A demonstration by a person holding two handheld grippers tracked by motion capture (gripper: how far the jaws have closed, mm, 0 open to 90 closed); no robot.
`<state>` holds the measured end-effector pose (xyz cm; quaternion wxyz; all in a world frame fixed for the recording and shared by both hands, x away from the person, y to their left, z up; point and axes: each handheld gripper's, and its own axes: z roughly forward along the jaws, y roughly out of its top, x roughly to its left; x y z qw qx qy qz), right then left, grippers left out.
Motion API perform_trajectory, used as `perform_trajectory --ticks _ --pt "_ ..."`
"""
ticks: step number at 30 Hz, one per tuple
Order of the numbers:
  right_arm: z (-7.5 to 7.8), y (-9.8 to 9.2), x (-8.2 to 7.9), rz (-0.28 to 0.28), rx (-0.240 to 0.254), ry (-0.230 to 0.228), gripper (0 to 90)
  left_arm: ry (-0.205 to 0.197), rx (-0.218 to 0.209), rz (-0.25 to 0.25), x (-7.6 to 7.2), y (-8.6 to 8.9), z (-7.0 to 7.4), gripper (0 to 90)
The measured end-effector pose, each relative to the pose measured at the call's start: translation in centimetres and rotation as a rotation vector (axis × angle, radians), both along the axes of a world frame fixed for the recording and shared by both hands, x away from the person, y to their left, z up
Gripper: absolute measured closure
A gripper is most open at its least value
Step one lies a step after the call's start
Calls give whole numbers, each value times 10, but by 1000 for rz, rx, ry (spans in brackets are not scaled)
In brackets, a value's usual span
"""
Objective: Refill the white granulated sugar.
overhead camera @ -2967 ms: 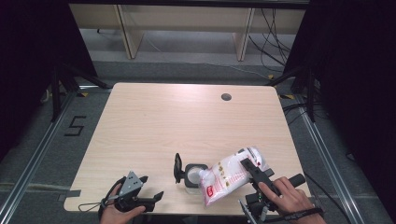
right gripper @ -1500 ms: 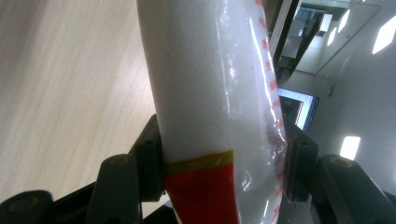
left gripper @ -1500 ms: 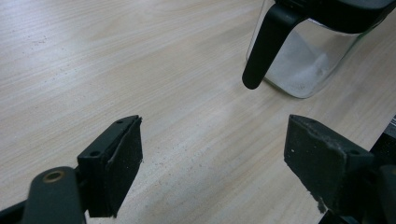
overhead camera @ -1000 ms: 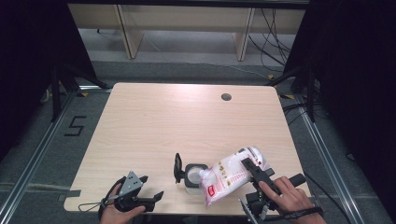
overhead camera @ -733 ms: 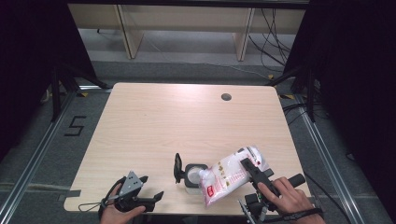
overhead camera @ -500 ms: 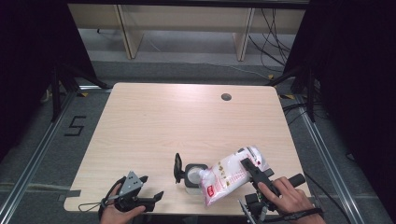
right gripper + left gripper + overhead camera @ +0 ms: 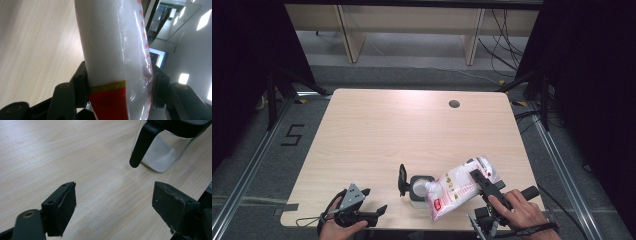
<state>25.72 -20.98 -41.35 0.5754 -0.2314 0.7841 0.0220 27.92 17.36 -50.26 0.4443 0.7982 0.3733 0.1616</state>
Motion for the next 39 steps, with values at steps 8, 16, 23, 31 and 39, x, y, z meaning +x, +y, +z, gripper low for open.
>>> perform_trajectory --ticks 8,16,23,31,39 --pt "0 0 0 1 2 1 475 14 -15 14 -1 -1 -1 188" --pt "0 0 0 1 -1 0 476 2 5 1 0 0 0 188" --pt "0 0 0 1 -1 0 476 3 -12 5 0 -1 -1 188" --pt "0 0 0 -1 -1 -1 477 1 4 2 0 0 0 188" --pt "-3 -2 0 -13 31 1 477 14 -18 15 -1 -1 -1 188"
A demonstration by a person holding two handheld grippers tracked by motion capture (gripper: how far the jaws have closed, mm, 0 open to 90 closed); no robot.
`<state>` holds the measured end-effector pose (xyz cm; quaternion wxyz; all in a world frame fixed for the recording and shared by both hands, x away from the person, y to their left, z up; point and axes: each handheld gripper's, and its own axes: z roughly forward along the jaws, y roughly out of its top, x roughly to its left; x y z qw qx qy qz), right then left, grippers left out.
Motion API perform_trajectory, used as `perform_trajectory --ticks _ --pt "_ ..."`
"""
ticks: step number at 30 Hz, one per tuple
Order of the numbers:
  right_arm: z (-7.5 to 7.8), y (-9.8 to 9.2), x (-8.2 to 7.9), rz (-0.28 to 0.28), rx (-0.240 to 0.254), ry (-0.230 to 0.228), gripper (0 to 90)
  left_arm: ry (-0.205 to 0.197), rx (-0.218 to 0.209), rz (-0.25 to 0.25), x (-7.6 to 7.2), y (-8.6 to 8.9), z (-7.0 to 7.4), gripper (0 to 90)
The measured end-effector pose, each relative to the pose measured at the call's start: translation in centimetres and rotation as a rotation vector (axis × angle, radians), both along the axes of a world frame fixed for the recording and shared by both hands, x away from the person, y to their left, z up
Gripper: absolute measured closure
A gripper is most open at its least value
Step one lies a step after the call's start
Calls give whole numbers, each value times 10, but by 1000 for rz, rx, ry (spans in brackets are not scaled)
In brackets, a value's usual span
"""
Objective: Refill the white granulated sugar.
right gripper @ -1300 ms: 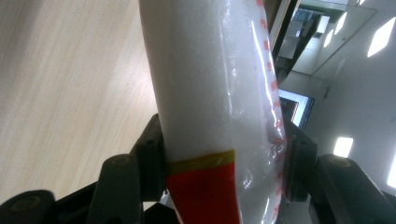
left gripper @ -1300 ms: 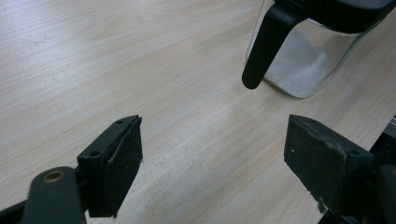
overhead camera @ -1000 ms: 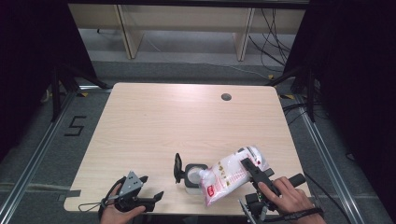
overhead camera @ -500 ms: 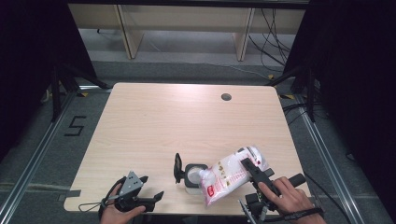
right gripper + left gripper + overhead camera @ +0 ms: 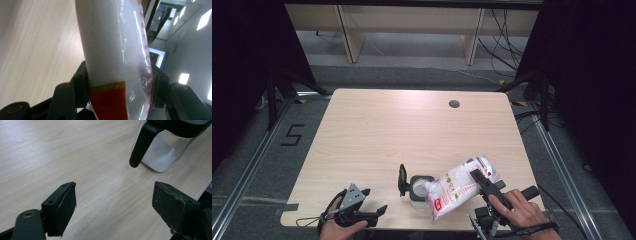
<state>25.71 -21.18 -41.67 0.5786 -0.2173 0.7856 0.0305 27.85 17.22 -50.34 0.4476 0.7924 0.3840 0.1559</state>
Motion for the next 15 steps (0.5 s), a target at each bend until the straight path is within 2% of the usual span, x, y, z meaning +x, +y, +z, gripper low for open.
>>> perform_trajectory --ticks 3,4,6,7,8,12,15 --pt "1 0 0 -7 -12 10 478 -5 16 -5 0 1 1 188" --pt "1 0 0 -11 -16 9 478 -1 -1 -1 0 0 0 188" --pt "0 0 0 -13 -8 9 478 0 10 2 0 0 1 188" --pt "0 0 0 -13 -7 9 478 -14 15 -9 1 1 0 188" --pt "1 0 0 -10 -14 9 478 -3 15 -1 0 0 0 188" --pt "0 0 0 -13 -7 8 479 -3 3 -4 0 0 0 188" --pt "0 0 0 -15 -16 10 480 2 9 -5 0 0 0 188"
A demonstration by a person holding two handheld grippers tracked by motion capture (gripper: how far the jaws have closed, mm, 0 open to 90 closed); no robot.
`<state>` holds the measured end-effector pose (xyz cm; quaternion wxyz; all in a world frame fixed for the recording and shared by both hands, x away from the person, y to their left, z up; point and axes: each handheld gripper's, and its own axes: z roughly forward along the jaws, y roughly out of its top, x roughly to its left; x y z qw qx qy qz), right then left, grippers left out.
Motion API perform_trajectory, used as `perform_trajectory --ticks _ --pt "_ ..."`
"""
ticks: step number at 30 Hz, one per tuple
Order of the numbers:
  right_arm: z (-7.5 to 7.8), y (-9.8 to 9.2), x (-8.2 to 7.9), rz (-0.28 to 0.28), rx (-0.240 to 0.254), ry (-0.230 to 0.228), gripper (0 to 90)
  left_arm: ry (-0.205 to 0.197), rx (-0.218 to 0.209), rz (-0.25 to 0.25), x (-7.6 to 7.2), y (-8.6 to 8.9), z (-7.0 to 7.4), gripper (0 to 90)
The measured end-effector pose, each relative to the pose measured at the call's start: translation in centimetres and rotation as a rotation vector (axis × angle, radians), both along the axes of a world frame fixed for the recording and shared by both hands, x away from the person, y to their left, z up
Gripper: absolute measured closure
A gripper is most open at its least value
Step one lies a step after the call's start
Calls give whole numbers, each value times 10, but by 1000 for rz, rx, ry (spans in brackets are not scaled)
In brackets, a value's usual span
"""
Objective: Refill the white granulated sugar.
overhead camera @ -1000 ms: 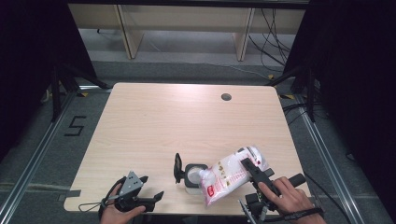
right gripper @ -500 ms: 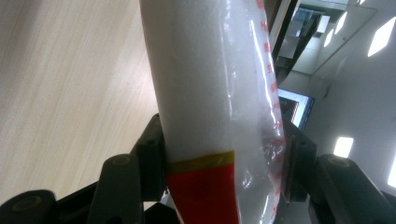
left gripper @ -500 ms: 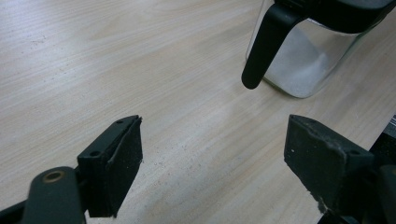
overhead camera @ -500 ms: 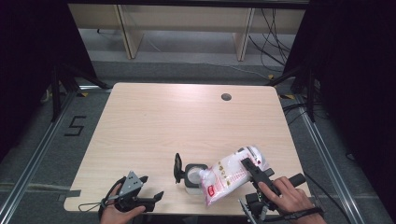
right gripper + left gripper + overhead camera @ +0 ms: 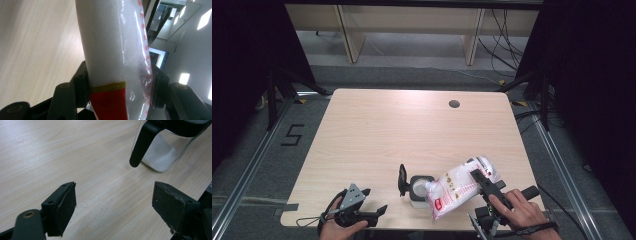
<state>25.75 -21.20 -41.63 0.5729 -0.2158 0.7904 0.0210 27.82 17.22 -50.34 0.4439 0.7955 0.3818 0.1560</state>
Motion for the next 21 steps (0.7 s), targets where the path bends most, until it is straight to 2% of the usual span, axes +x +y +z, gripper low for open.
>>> perform_trajectory --ticks 2,3,6,7,12,13,16,17,20,21 --pt "-1 -1 1 11 14 -8 480 0 -3 2 0 0 0 188" --pt "0 0 2 35 -3 -20 481 -14 11 -12 1 1 0 188" --pt "0 0 2 35 -2 -16 481 -14 -1 -6 1 0 0 188" --pt "0 0 2 33 -2 -19 481 -7 11 3 0 1 1 188" --pt "0 0 2 35 -2 -16 481 -14 -4 -5 1 0 0 188" --pt "0 0 2 35 -1 -16 481 -5 -9 4 1 0 0 188" --pt "0 0 2 26 -8 -8 481 -3 3 4 0 0 1 187" --pt "0 0 2 33 -2 -15 481 -16 13 -8 1 1 1 188" --pt "0 0 2 33 -1 -15 482 -17 -7 -4 1 1 0 188" --pt "0 0 3 31 -1 -17 482 -19 9 -10 2 2 1 188"
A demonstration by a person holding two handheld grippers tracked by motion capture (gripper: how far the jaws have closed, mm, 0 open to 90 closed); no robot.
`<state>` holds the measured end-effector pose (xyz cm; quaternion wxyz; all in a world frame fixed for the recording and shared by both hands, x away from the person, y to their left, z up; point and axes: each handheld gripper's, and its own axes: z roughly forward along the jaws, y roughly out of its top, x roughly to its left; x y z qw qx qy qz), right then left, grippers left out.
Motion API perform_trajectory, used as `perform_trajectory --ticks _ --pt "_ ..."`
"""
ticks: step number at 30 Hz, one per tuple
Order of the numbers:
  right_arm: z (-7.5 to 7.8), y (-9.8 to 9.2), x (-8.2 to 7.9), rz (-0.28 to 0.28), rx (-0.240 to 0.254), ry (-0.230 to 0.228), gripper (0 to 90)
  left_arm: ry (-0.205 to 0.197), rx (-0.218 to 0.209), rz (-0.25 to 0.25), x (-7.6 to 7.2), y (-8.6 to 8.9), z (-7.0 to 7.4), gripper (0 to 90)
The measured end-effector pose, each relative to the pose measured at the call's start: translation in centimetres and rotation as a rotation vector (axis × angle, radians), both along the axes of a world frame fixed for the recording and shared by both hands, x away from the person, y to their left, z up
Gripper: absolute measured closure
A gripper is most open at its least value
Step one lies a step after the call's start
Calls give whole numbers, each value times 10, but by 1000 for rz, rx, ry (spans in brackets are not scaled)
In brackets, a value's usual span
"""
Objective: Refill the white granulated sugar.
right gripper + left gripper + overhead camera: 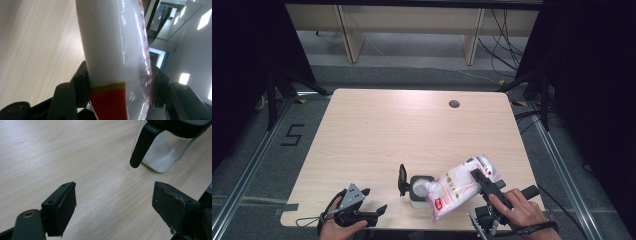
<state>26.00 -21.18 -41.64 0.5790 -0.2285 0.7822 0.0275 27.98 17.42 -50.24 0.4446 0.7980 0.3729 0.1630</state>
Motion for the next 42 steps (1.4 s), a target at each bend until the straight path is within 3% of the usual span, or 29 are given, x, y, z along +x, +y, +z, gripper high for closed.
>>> perform_trajectory --ticks 6,7,8,12,13,30,33,40,41,42 --pt "0 0 0 -8 -6 9 482 2 -13 7 0 -1 0 188" --pt "0 0 0 -4 -8 9 482 -13 25 -12 1 1 1 188" --pt "0 0 0 3 1 2 482 0 -17 6 -1 -1 -1 188" --pt "0 0 0 4 -2 -1 483 0 -15 6 0 -1 0 188" --pt "0 0 0 4 -2 -1 483 -1 2 -1 0 0 0 188" --pt "0 0 0 -17 8 4 483 16 -7 14 -1 -2 0 188" --pt "0 0 0 -15 4 3 484 3 5 1 0 -1 0 188" --pt "0 0 0 -19 8 2 484 18 -9 10 -1 -2 -1 188" --pt "-1 0 1 -21 10 1 485 3 -3 -1 0 -1 -1 188" --pt "-1 0 1 -23 12 0 485 16 -24 14 -1 -2 -1 188"
